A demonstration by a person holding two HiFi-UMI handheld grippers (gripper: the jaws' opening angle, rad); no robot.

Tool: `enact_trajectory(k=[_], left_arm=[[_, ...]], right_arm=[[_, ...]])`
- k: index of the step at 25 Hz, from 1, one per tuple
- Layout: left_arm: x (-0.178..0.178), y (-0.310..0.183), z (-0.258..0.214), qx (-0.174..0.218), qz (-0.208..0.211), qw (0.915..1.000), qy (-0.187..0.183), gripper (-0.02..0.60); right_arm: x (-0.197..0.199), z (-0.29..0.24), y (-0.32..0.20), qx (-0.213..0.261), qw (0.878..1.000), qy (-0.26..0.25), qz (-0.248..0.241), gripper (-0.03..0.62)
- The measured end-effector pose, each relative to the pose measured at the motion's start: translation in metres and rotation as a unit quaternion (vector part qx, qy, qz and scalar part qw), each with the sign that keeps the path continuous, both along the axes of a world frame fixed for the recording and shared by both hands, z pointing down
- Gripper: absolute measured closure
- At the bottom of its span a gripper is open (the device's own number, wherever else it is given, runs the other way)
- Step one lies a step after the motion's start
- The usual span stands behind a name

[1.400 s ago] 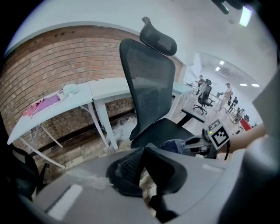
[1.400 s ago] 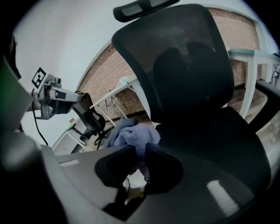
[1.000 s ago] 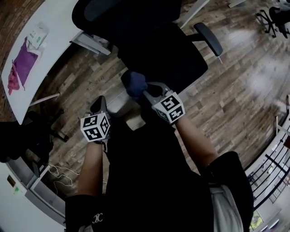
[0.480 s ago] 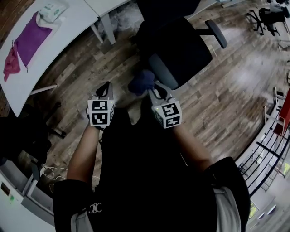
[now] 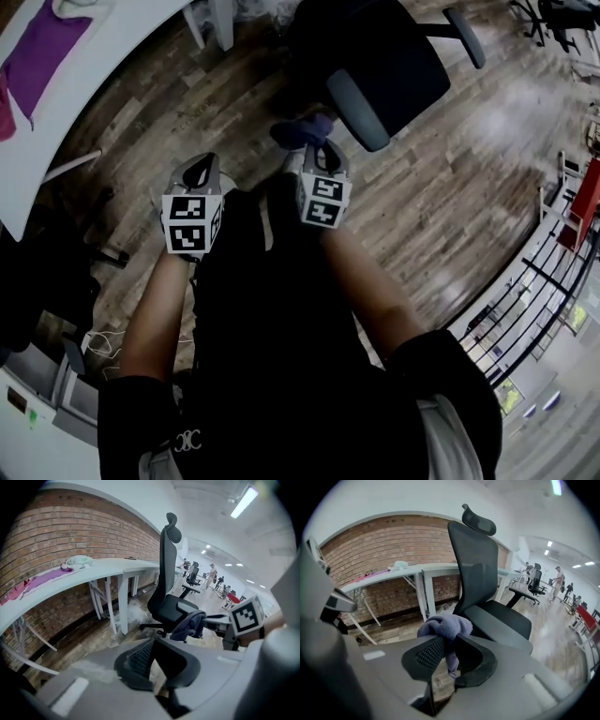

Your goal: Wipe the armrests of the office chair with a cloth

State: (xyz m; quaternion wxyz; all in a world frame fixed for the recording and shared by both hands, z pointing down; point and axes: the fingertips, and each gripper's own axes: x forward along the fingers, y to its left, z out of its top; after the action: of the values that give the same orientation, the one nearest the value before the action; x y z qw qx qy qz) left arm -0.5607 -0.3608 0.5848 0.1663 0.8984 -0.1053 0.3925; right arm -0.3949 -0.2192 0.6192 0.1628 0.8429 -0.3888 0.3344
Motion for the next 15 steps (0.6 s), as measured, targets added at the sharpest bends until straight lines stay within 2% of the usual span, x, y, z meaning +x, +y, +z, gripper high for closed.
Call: enact_trajectory(k=[6,11,15], left_arm=[[-0.015,-0.007,0.028,-0.013,0.003,0.9998,-0.012,0.575],[-0.036,-0.01,0.053,-0.023,0.003,0.9989,-0.042,0.575],[-0.044,-0.013,0.065,-0.023,0.022,0.998,-0.055,0.575]], right_arm=[[0.045,0.052,0.0,-0.023,0.995,0.043,0.087,0.52],[0.064,0.089,0.007,-0.024,0.986,0.04,0.159,0.52],[0.082,0.102,0.006,-0.031,0.982,0.053,0.18,0.52]])
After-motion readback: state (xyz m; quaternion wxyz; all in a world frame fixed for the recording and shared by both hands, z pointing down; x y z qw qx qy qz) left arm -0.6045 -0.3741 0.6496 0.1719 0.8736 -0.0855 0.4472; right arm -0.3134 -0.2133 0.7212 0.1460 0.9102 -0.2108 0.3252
